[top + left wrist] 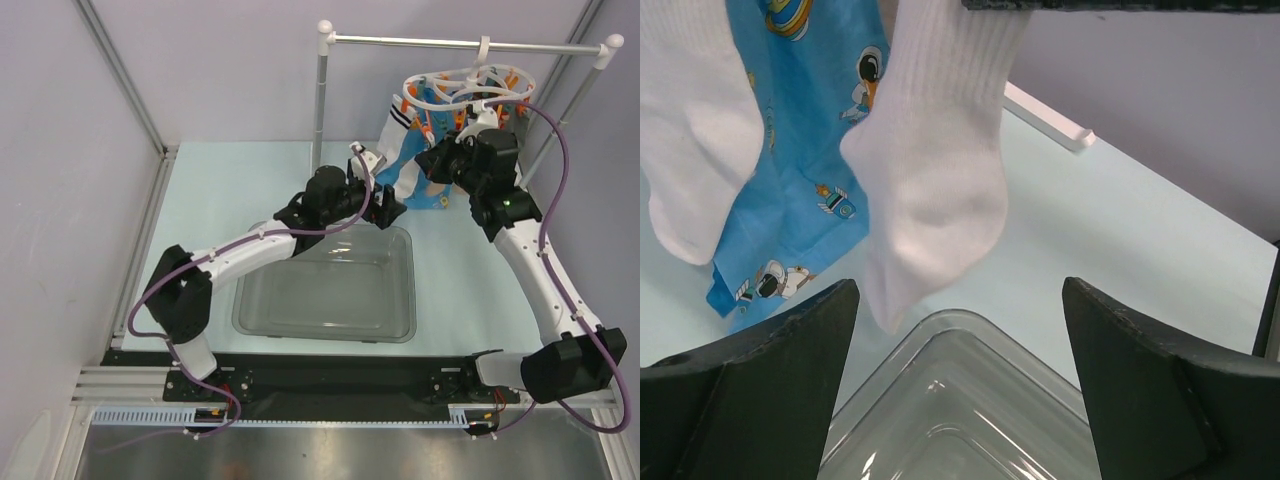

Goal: Remove the socks clipped to the hanger

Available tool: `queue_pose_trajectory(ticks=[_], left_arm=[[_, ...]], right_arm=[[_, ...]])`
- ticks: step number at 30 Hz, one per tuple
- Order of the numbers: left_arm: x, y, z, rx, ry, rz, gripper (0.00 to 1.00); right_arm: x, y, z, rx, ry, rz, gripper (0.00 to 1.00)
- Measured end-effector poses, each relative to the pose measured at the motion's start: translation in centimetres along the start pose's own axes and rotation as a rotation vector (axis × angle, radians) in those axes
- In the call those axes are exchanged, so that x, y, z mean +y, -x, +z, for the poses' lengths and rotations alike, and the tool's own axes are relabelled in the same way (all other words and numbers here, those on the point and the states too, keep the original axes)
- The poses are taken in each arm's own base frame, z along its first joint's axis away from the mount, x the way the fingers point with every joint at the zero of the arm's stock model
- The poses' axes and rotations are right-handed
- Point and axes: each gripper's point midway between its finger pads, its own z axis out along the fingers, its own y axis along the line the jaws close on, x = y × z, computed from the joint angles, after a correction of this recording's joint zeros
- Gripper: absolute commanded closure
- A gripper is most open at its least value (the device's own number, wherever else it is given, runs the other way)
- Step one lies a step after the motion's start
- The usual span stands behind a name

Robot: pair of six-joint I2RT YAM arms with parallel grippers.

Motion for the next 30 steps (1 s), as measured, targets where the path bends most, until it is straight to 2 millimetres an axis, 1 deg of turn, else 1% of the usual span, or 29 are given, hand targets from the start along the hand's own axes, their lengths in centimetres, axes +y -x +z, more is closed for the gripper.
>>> queue_pose_trajectory(ticks=[4,6,7,8,10,11,13,14,15,16,19,24,26,27,30], left_arm=[[0.0,0.0,0.9,-0.001,-0.003,0.001,0.12],[-0.1,0.3,1.1,-0.007,-0.004,0.003,0.16],[-0.1,0.4,1.1,-0.011,-0.002,0.004,0.20],[-0.1,0.5,1.2,-0.013,-0.002,0.006,0.30],[-0.2,0.7,1.2,-0.020,-0.003,0.013,0.43],[-0.2,0.8,1.2,-0.023,-0.004,0.017,0.54],[-0.4,0.9,1.2,-0.028,-0.007,0.026,0.64],[-0.5,0.9,1.3,-0.028,-0.010,0.031,0.72],[-0.6,0.9,1.3,-0.028,-0.012,0.033,0.76],[-0.7,0.9,1.3,-0.028,-0.014,0.035,0.85],[-1.1,0.8,1.3,-0.027,-0.021,0.035,1.00],[-1.2,0.7,1.5,-0.024,-0.024,0.035,1.00],[-1.2,0.6,1.5,-0.022,-0.024,0.035,1.00],[-1.2,0.6,1.5,-0.023,-0.024,0.035,1.00],[-1.3,0.7,1.5,-0.023,-0.027,0.034,1.00]], right_arm=[[1.1,0.0,-0.5,0.010,0.053,0.027,1.00],[1.4,-0.1,-0.9,0.013,0.073,0.041,1.00],[1.7,-0.1,-1.0,0.015,0.084,0.047,1.00],[1.8,-0.1,-1.2,0.016,0.092,0.051,1.00],[2.0,-0.1,-1.6,0.019,0.108,0.062,1.00],[2.0,-0.2,-1.8,0.021,0.112,0.068,1.00],[1.9,-0.3,-2.1,0.024,0.118,0.078,1.00],[1.9,-0.3,-2.2,0.026,0.119,0.084,1.00],[1.8,-0.4,-2.3,0.030,0.119,0.089,1.00],[1.8,-0.4,-2.3,0.033,0.120,0.093,1.00],[1.8,-0.5,-2.4,0.042,0.124,0.106,1.00],[2.1,-0.5,-2.6,0.048,0.139,0.125,1.00],[2.1,-0.5,-2.7,0.048,0.138,0.128,0.86],[2.0,-0.5,-2.8,0.050,0.136,0.132,0.75],[1.5,-0.9,-2.9,0.068,0.108,0.140,0.60]])
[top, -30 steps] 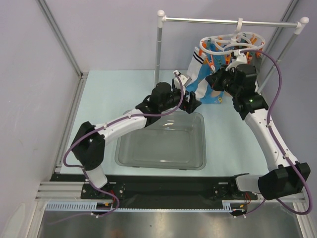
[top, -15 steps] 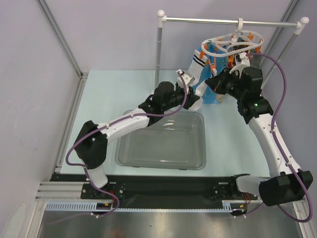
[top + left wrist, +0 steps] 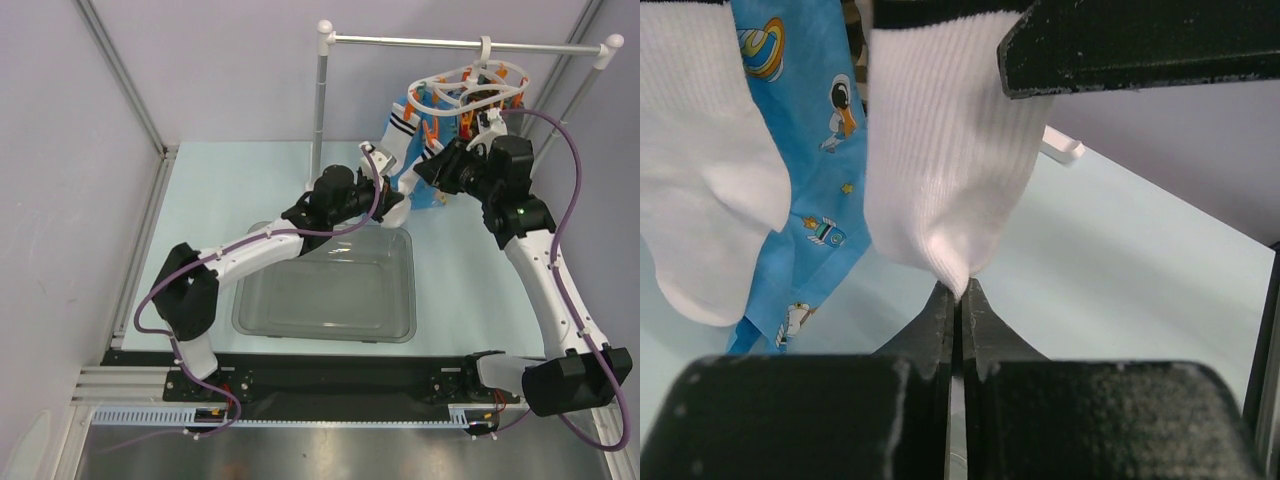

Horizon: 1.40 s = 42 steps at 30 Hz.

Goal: Remove the socks clipped to the hanger

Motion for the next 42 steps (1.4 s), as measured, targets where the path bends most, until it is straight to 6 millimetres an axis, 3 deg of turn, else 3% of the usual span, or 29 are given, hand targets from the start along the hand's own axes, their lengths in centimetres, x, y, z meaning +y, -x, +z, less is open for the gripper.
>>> queue_pose_trajectory(ticks=[3,6,13,19,28,42], left_arm=[[-0.2,0.1,-0.1,-0.001,-0.007,-0.003,1.00],[-0.5,0.5,-0.3,-0.009,-0.016,-0.019,1.00],[-1.7,2.2,-1.5,-0.046,-0.057,-0.041,1.00],[-2.3,2.0,-2.1,-0.043,-0.087,-0.058,1.00],[-3.3,1.6,-2.6,-0.027,-0.139,-0.067,1.00],[-3.8,1.7,-3.0,-0.026,-0.162,-0.073,1.00]], right_arm=[[-0.8,0.2,-0.4,0.014,-0.061,0.003,0.40],[-0.8,1.8,-1.1,-0.006,-0.106,-0.019,0.31],[0.5,6.8,-2.4,-0.098,-0.158,-0.107,0.21],[1.0,9.4,-0.8,-0.103,-0.141,-0.212,0.21],[0.4,8.3,1.5,-0.039,-0.100,-0.252,0.23],[1.3,8.7,3.0,-0.082,-0.070,-0.268,0.32]])
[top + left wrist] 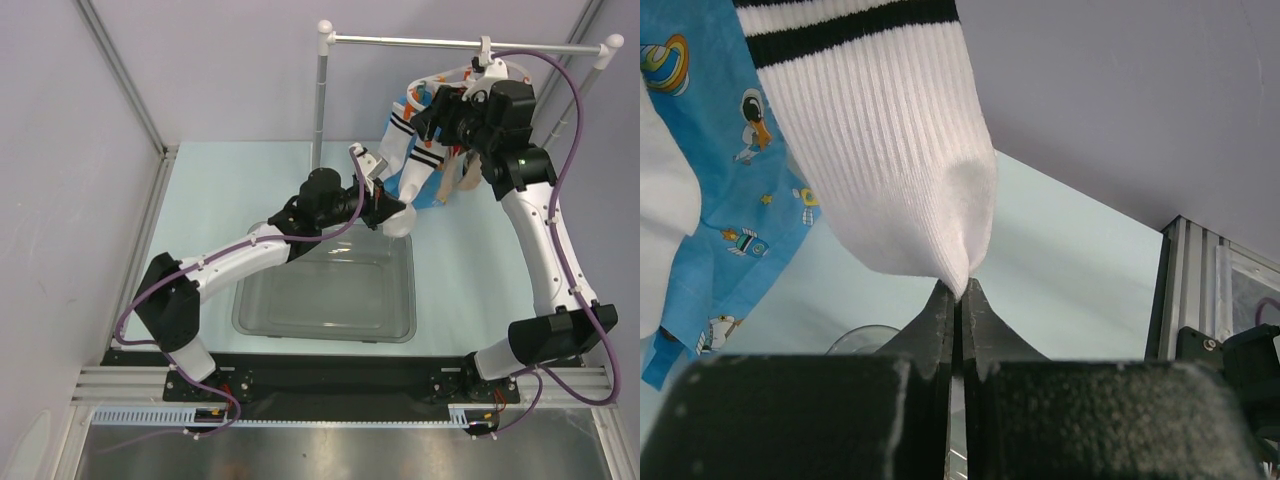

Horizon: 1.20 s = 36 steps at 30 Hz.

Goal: Remove the socks clipped to the hanger

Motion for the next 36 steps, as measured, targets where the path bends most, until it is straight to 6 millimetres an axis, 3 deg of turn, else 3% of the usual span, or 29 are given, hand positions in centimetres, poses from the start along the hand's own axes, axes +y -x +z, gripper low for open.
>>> queue_pose_trajectory(ticks=[5,11,14,15,25,33,36], left_arm=[[0.0,-0.1,0.0,0.002,0.000,-0.001,1.00],[0.0,-0.2,0.0,0.004,0.001,-0.003,1.00],[0.0,-0.2,-0.1,0.004,0.001,-0.011,1.00],[0.0,-0.2,0.0,0.003,0.000,-0.011,1.00],[0.2,-2.6,-1.1,0.051,0.020,-0.039,1.00],[1.0,-5.1,-5.3,0.160,0.145,-0.092,1.00],[1.8,-6.1,-7.0,0.206,0.230,-0.108,0.92]], right_arm=[[-0.7,-0.7,0.9,0.015,-0.028,0.022,0.38],[-1.2,-1.2,1.4,0.024,-0.046,0.044,0.59],[-1.2,-1.0,1.5,0.016,-0.050,0.050,0.81],[-1.3,-1.0,1.5,0.011,-0.053,0.053,1.00],[-2.5,-2.0,1.9,0.014,-0.079,0.073,1.00],[-3.4,-2.6,0.8,0.022,-0.085,0.081,1.00],[-3.5,-2.6,0.4,0.018,-0.086,0.081,1.00]])
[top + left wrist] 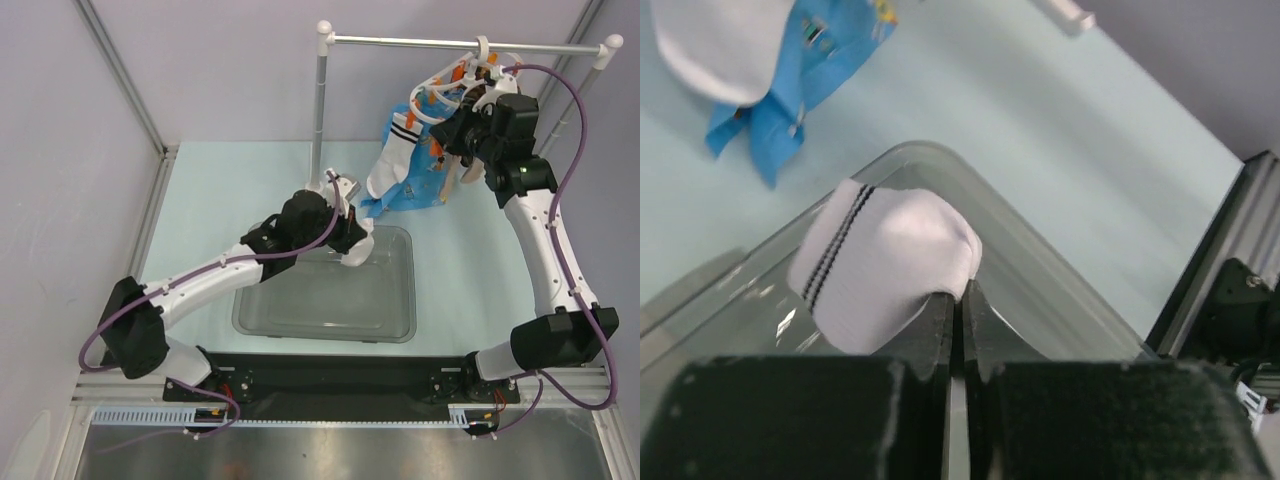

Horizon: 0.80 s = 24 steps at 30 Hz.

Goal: Remove the socks clipped to the hanger

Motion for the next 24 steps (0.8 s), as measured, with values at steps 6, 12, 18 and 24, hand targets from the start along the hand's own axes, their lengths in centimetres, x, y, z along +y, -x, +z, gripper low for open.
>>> queue_pose_trajectory(ticks=[6,12,18,24], left_arm=[[2.8,-4.0,-1.2,0.125,0.153,-0.045,0.53],[3.3,-4.5,-2.0,0.162,0.196,-0.060,0.27],[2.6,0.8,-2.0,0.044,0.152,-0.057,0.24],[4.7,8.6,-0.7,-0.170,0.060,-0.025,0.21]], right_arm=[[-0.5,0.3,-0.6,-0.007,-0.010,0.005,1.00],[-0.8,0.5,-1.4,-0.015,-0.017,0.007,1.00],[-0.3,1.2,-2.3,-0.032,0.002,0.005,1.00],[0.1,1.1,-2.7,-0.023,0.036,0.021,1.00]])
